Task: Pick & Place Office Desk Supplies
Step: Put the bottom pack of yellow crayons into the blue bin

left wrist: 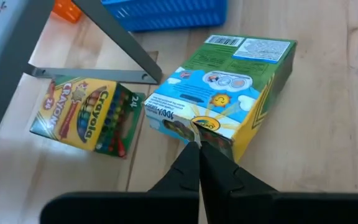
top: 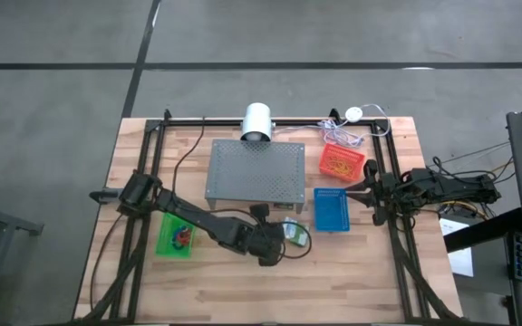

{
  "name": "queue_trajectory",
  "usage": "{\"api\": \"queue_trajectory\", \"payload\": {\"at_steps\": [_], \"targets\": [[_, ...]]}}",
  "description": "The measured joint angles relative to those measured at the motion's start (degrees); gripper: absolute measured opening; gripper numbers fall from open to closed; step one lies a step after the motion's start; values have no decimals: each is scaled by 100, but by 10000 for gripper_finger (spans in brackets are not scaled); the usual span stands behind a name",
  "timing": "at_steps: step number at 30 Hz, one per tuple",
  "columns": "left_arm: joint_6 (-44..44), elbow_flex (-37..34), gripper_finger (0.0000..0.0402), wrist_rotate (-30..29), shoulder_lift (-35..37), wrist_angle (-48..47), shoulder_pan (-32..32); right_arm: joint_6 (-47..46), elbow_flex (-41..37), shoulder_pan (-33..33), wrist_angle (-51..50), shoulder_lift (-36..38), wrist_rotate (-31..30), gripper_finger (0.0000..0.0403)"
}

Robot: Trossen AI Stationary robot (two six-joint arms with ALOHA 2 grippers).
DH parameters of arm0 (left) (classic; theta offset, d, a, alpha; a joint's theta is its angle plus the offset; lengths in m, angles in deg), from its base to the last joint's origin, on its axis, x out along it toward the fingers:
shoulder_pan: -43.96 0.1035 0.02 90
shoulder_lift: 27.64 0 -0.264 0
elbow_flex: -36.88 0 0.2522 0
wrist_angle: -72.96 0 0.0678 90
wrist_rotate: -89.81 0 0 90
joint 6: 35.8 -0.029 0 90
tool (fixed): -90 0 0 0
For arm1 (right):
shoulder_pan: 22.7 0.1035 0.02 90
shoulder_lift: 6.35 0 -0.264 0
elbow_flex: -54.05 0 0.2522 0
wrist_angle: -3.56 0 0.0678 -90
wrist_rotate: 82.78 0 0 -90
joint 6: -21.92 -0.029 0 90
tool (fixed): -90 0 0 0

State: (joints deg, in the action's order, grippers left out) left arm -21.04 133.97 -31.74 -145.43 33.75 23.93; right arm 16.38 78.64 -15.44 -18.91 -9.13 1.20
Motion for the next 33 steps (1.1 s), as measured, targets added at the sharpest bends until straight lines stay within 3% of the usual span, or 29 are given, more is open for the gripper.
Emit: {"api": "queue_trajectory", "payload": {"at_steps": [14,33], "targets": [[-129,-11,1,-299,74,-48,4,0,0,-1,0,0,0,63],[-79,-11,1,-98,74,-42,4,0,-1,-1,0,0,0,63]]}}
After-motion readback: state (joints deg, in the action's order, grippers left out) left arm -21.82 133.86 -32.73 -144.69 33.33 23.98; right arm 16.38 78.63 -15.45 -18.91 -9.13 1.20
